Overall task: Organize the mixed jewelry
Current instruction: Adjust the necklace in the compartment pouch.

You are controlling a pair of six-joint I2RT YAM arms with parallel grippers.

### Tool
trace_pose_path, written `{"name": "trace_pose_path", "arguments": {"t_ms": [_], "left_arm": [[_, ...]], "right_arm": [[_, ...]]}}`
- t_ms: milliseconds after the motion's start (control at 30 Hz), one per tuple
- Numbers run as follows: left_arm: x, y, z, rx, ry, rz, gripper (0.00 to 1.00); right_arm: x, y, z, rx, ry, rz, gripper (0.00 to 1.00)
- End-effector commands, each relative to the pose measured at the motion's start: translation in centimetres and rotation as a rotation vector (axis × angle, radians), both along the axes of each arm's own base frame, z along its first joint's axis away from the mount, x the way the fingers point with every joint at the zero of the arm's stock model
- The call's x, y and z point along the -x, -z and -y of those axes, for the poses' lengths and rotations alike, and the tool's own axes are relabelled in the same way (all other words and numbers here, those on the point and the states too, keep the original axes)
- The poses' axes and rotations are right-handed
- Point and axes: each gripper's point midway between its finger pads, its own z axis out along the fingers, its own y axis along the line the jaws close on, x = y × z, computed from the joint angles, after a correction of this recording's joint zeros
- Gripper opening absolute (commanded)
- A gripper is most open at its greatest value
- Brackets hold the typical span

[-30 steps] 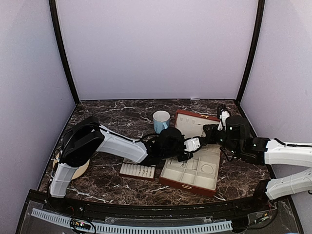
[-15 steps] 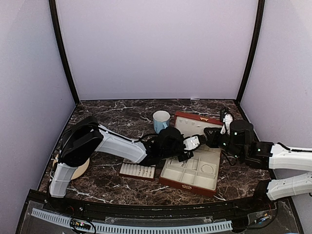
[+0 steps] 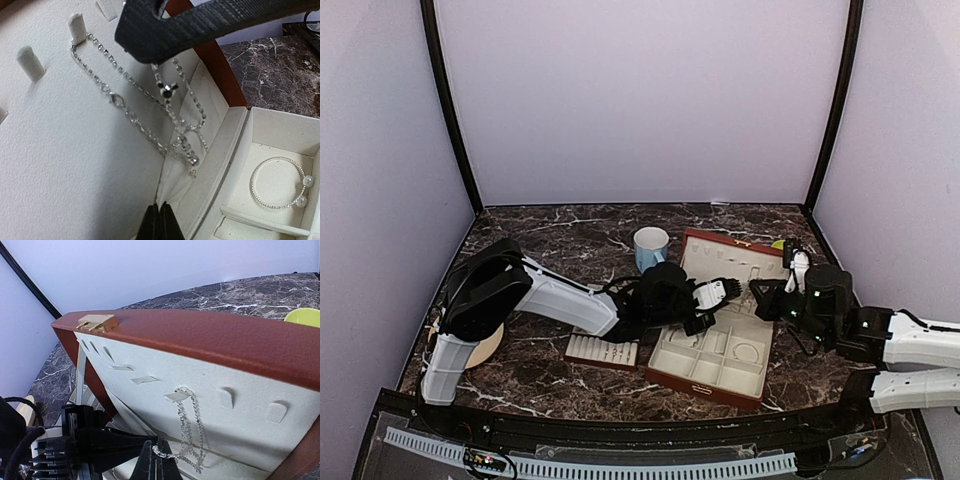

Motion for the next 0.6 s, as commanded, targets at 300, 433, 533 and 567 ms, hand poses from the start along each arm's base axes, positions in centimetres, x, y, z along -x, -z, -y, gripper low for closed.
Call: {"name": "trace_pose_path", "arguments": {"t_ms": [300, 433, 533, 567], "left_arm": [[2.4, -2.2, -0.5, 0.058, 0.082, -0.010, 0.00], [2.6, -1.8, -0.8, 0.053, 0.085, -0.009, 0.00], [2.7, -2.0, -0.8, 0.056, 0.088, -0.008, 0.00], [2.7, -2.0, -0.8, 0.058, 0.089, -0.007, 0.00]], "right_arm": [[-2.2, -3.3, -2.1, -0.033, 0.022, 0.074, 0.00], [-2.8, -4.2, -2.8, -0.043, 0.019, 0.087, 0.00], [-3.1, -3.4, -3.3, -0.021, 0.018, 0.074, 0.00], [-3.2, -3.0, -3.4, -0.015, 0.013, 0.067, 0.00]]}}
